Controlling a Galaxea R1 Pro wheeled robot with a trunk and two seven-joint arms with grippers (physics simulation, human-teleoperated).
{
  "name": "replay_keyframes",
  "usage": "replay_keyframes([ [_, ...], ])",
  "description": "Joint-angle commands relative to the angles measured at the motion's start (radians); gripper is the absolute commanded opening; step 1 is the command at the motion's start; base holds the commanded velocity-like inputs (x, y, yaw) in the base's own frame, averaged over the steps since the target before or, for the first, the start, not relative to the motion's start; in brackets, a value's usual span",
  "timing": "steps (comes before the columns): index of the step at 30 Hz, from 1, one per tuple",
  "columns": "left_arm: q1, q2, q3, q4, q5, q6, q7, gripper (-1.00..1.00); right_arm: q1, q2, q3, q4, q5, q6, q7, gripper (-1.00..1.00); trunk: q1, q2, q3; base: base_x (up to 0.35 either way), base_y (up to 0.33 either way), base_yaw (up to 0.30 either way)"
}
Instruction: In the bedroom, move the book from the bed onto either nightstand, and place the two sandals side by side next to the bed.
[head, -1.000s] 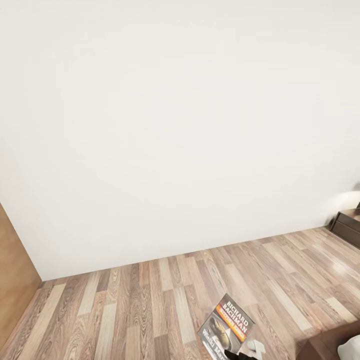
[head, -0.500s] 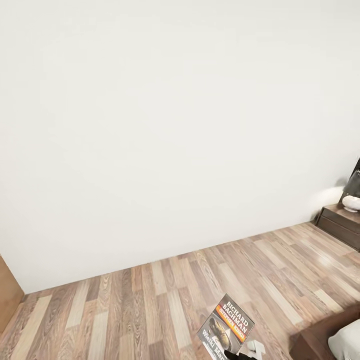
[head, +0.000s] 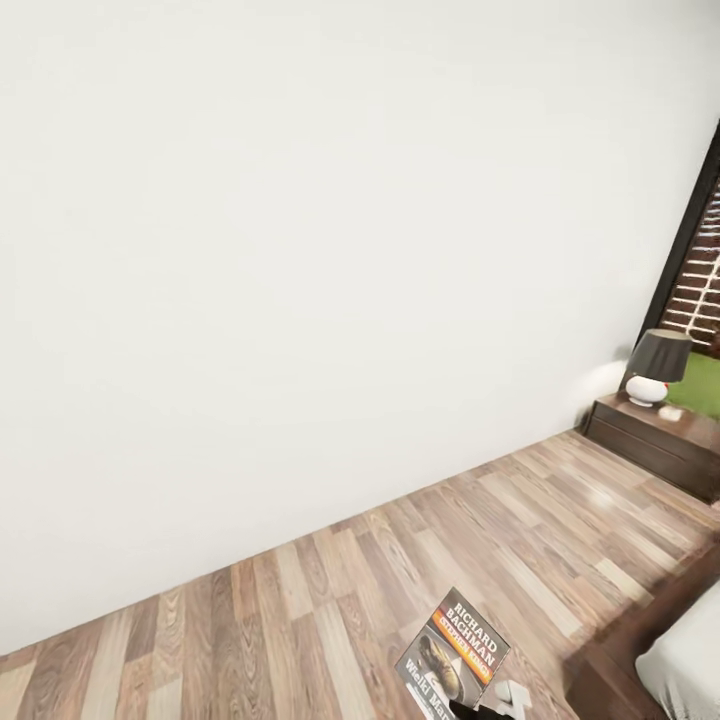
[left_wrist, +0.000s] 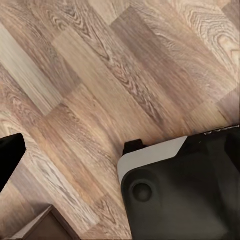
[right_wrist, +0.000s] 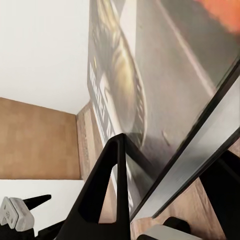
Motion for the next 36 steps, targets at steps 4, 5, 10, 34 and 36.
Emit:
replay_keyframes([
  [4, 0.0, 0.0, -0.009, 0.0, 0.01, 0.006, 0.004, 1.0, 0.0, -0.001, 0.004, 0.0, -0.011, 0.01, 0.001, -1.0, 0.001, -0.001, -0.001, 0.26, 0.199, -0.212],
  [5, 0.0, 0.0, -0.009, 0.0, 0.01, 0.007, 0.004, 1.0, 0.0, -0.001, 0.004, 0.0, -0.011, 0.01, 0.002, -1.0, 0.001, -0.001, -0.002, 0.262, 0.199, -0.135],
  [10, 0.0, 0.0, -0.009, 0.0, 0.01, 0.012, 0.004, 1.0, 0.0, -0.001, 0.004, 0.0, -0.012, 0.008, 0.002, -1.0, 0.001, -0.001, -0.002, 0.263, 0.199, -0.068],
  [34, 0.0, -0.001, -0.009, -0.001, 0.01, 0.016, 0.005, 1.0, 0.0, -0.003, 0.002, 0.0, -0.014, 0.009, 0.003, -1.0, 0.001, -0.001, -0.002, 0.248, 0.138, -0.07],
  [36, 0.0, -0.002, -0.009, -0.001, 0.01, 0.015, 0.005, 1.0, 0.0, -0.003, 0.001, 0.0, -0.014, 0.01, 0.003, -1.0, 0.001, -0.001, -0.002, 0.079, -0.088, -0.261],
])
